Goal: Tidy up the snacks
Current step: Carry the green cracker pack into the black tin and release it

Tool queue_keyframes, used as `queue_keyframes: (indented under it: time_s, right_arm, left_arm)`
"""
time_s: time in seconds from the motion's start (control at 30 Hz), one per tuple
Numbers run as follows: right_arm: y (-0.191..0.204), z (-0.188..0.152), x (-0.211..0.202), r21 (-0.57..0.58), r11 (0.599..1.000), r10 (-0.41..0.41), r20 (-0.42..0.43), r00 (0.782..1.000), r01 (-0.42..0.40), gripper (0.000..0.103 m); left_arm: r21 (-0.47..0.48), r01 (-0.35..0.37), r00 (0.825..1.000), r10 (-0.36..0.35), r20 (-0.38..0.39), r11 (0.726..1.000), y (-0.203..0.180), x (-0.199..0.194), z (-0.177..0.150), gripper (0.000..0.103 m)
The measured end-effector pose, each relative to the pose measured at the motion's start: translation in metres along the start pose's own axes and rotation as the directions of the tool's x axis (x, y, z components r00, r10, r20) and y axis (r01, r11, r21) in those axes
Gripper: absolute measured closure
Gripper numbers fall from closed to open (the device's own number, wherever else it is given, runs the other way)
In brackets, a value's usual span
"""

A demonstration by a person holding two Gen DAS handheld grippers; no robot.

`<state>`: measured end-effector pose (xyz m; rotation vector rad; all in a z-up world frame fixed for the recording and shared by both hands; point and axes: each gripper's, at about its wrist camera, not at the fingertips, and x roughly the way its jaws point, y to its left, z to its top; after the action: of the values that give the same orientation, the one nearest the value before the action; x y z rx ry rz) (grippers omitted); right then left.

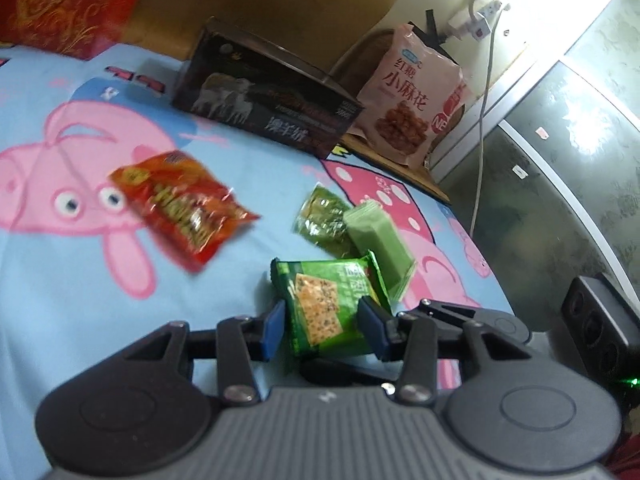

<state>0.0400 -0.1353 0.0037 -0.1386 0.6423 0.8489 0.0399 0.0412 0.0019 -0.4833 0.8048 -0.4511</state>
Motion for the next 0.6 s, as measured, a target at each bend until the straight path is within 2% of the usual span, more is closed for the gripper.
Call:
queue_keyframes:
  time_s: [0.13, 0.33, 0.47, 0.6]
  right_arm:
    - [-0.008, 0.016, -0.003, -0.007, 1.0, -0.014, 0.069, 0.997, 0.014, 0.063]
    - [-0.051, 0.07, 0.005, 0.011, 1.0, -0.015, 0.188, 0.982, 0.013, 0.064]
    - [-0.087, 0.11, 0.026, 0.05, 0.999, -0.012, 0.206, 0.979, 0.001, 0.064]
    - [-0.114, 0.136, 0.052, 0.102, 0.995, -0.002, 0.187, 0.982, -0.018, 0.064]
  left_arm:
    - [0.049, 0.001, 0.999, -0.003, 0.041, 0.999, -0.011, -0.004, 0.029, 0.063]
    - [0.157, -0.053, 0.989, 0.03, 0.147, 0.986, -0.029, 0.003, 0.101, 0.062]
    - [0.137, -0.08, 0.982, 0.054, 0.183, 0.987, -0.021, 0.021, 0.146, 0.062]
    - [0.096, -0.129, 0.972, 0.107, 0.207, 0.987, -0.007, 0.043, 0.178, 0.061]
